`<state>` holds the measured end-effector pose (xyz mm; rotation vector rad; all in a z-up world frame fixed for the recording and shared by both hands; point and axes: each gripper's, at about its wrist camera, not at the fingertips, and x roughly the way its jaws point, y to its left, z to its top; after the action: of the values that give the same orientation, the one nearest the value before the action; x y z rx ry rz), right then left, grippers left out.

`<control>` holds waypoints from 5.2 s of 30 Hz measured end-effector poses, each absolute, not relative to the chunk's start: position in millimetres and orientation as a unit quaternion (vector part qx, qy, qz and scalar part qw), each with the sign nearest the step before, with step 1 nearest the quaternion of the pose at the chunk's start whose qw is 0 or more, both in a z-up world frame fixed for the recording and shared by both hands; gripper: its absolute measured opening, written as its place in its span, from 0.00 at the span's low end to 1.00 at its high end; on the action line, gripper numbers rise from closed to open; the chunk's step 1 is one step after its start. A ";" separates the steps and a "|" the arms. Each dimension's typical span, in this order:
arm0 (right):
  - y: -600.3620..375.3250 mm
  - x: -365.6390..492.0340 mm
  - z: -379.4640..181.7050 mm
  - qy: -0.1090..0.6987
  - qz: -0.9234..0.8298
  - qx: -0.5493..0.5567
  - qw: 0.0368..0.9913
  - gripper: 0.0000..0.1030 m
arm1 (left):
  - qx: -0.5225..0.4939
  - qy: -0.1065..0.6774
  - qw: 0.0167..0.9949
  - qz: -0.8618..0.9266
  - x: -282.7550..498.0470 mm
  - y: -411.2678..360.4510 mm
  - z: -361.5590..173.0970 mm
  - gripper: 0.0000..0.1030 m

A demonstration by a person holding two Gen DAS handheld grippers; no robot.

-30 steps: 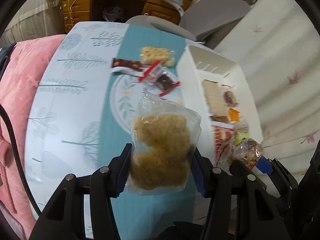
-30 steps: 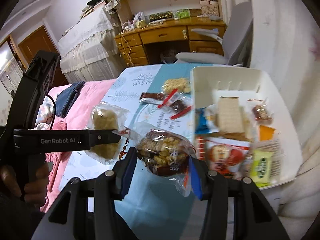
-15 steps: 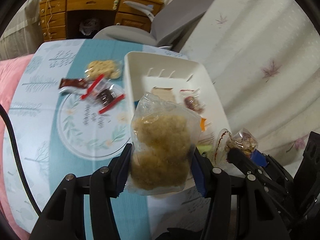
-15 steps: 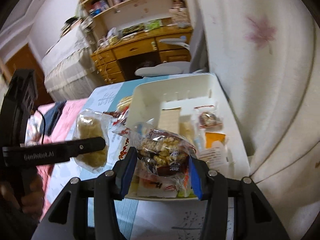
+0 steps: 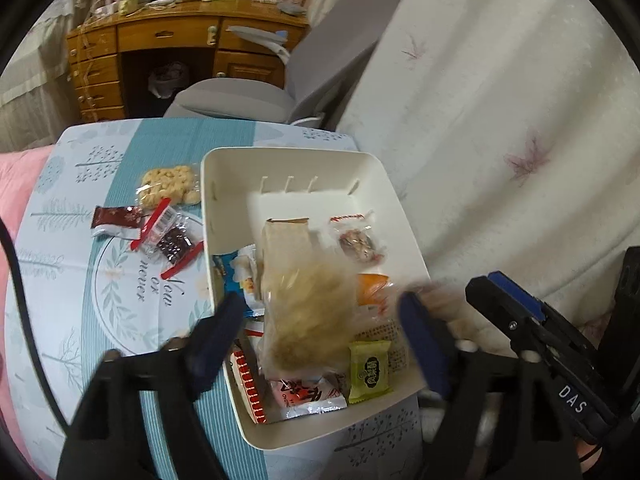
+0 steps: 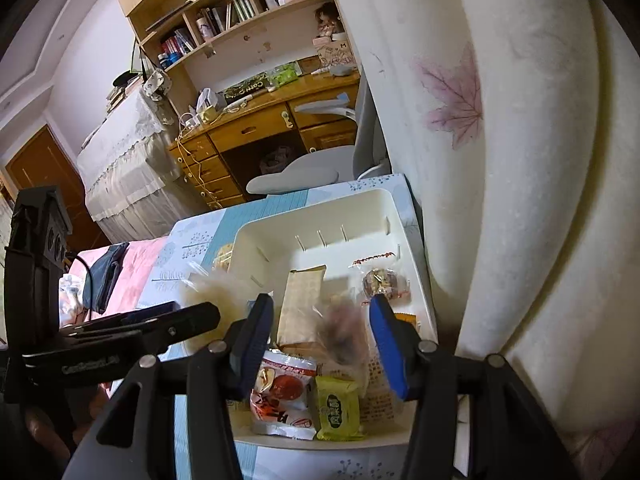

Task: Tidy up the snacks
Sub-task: 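Open both grippers over the tray to drop the bags, then move both tools back over the remaining snacks on the plate, then grasp the brown snowflake-wrapped bar with left gripper while right grasps the red-clipped clear bag, then lift and carry both packets over the white tray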

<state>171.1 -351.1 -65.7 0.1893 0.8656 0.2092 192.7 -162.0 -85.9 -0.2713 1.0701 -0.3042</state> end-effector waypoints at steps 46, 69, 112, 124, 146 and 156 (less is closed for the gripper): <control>-150.8 165.5 -133.2 0.503 0.002 0.215 0.837 0.60 | -0.091 0.593 0.794 -0.095 172.8 98.0 -159.3 0.80; -102.3 210.2 -177.4 0.472 -0.111 0.299 0.822 0.60 | -0.006 0.550 0.808 -0.209 290.1 112.6 -159.3 0.80; -89.5 277.8 -261.3 0.447 -0.151 0.123 0.873 0.60 | 0.091 0.626 0.759 -0.156 372.3 0.1 -260.4 0.47; -83.2 285.9 -261.5 0.462 -0.123 0.090 0.874 0.58 | 0.053 0.633 0.759 -0.145 354.6 19.7 -256.3 0.42; -62.5 220.6 -225.0 0.510 -0.033 0.087 0.855 0.44 | -0.011 0.684 0.722 -0.098 267.6 103.7 -244.7 0.26; -57.6 180.6 -183.9 0.509 0.020 0.079 0.857 0.44 | -0.063 0.696 0.709 -0.091 198.6 123.2 -234.4 0.20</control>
<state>180.6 -57.6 -183.9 0.1652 1.0706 0.0429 198.6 123.2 -234.4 -0.1396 1.5449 -0.2009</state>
